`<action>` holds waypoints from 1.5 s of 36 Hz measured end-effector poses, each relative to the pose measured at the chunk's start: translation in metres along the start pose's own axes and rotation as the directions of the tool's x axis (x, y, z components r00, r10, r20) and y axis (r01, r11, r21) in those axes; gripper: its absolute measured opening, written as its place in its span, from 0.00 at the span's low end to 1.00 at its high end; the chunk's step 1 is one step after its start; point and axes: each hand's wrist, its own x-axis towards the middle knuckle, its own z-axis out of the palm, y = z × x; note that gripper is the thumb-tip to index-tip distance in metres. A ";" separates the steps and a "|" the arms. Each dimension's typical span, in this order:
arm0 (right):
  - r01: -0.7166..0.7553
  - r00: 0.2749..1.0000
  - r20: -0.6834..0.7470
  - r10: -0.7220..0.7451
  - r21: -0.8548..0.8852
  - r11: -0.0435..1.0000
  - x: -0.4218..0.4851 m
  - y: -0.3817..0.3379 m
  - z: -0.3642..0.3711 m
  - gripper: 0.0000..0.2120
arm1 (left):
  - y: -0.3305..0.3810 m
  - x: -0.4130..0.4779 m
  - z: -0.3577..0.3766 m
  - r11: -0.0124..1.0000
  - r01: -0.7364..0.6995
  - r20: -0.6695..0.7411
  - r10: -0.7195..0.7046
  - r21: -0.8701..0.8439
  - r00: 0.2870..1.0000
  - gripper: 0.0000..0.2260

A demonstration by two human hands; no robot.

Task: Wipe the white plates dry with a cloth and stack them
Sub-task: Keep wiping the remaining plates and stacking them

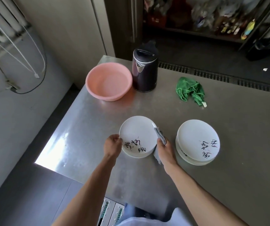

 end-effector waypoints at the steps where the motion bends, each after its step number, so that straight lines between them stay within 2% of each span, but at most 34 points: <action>1: -0.002 1.000 -0.008 0.002 0.009 1.000 -0.001 -0.002 -0.001 0.08 | 0.001 0.000 -0.001 0.999 0.000 0.008 0.000 -0.037 1.000 0.09; 6: 0.004 1.000 0.016 -0.004 0.012 1.000 -0.001 -0.004 -0.002 0.10 | 0.006 0.006 -0.004 0.982 0.019 0.072 -0.006 -0.189 0.997 0.05; 9: 0.007 1.000 0.011 -0.007 0.018 1.000 -0.003 -0.004 -0.003 0.08 | 0.008 0.003 -0.006 0.965 0.064 0.165 -0.022 -0.253 0.986 0.07; 12: 0.050 0.996 -0.068 -0.050 0.003 0.999 -0.005 -0.005 -0.008 0.08 | 0.008 -0.007 -0.009 0.960 0.061 0.219 0.001 -0.273 0.976 0.12; 15: 0.177 0.974 -0.139 -0.180 -0.037 0.984 -0.010 -0.007 -0.018 0.11 | 0.009 -0.022 -0.010 0.964 0.020 0.281 0.057 -0.263 0.958 0.22; 19: 0.317 0.939 -0.136 -0.315 -0.008 0.948 -0.025 -0.009 -0.041 0.09 | 0.011 -0.045 -0.002 0.968 0.004 0.390 0.097 -0.250 0.916 0.26; 22: 0.375 0.921 -0.112 -0.372 0.002 0.927 -0.034 -0.004 -0.058 0.11 | 0.009 -0.056 0.009 0.976 0.016 0.473 0.092 -0.219 0.876 0.23; 27: 0.429 0.902 -0.053 -0.429 -0.019 0.903 -0.045 0.017 -0.082 0.17 | 0.002 -0.079 0.031 0.992 0.029 0.615 0.055 -0.125 0.786 0.26; 31: 0.427 0.902 -0.008 -0.432 -0.143 0.893 -0.056 0.048 -0.093 0.20 | -0.008 -0.093 0.048 0.994 0.059 0.677 0.019 -0.092 0.736 0.27; 34: 0.523 0.846 0.024 -0.533 -0.233 0.820 -0.069 0.072 -0.100 0.21 | -0.016 -0.102 0.058 0.996 0.067 0.710 -0.009 -0.054 0.705 0.25; 36: 0.566 0.819 0.099 -0.565 -0.305 0.766 -0.078 0.088 -0.104 0.22 | -0.020 -0.106 0.062 0.997 0.073 0.720 -0.040 -0.015 0.693 0.25; 39: 0.555 0.832 0.253 -0.494 -0.386 0.736 -0.089 0.109 -0.112 0.23 | -0.029 -0.108 0.069 0.997 0.067 0.736 -0.079 0.046 0.673 0.26; 45: 0.505 0.860 0.401 -0.315 -0.584 0.636 -0.098 0.140 -0.124 0.25 | -0.046 -0.110 0.085 0.983 0.088 0.723 -0.177 0.160 0.667 0.27; 47: 0.487 0.869 0.424 -0.257 -0.633 0.601 -0.099 0.149 -0.127 0.27 | -0.049 -0.112 0.089 0.980 0.108 0.711 -0.197 0.168 0.676 0.26; 50: 0.467 0.882 0.397 -0.254 -0.663 0.585 -0.096 0.155 -0.123 0.28 | -0.054 -0.115 0.094 0.975 0.149 0.695 -0.220 0.162 0.684 0.25; 52: 0.437 0.897 0.373 -0.239 -0.663 0.608 -0.087 0.152 -0.114 0.29 | -0.055 -0.117 0.097 0.974 0.170 0.691 -0.226 0.150 0.687 0.24; 54: 0.415 0.901 0.381 -0.209 -0.612 0.673 -0.079 0.145 -0.103 0.29 | -0.056 -0.118 0.101 0.975 0.173 0.693 -0.220 0.138 0.687 0.23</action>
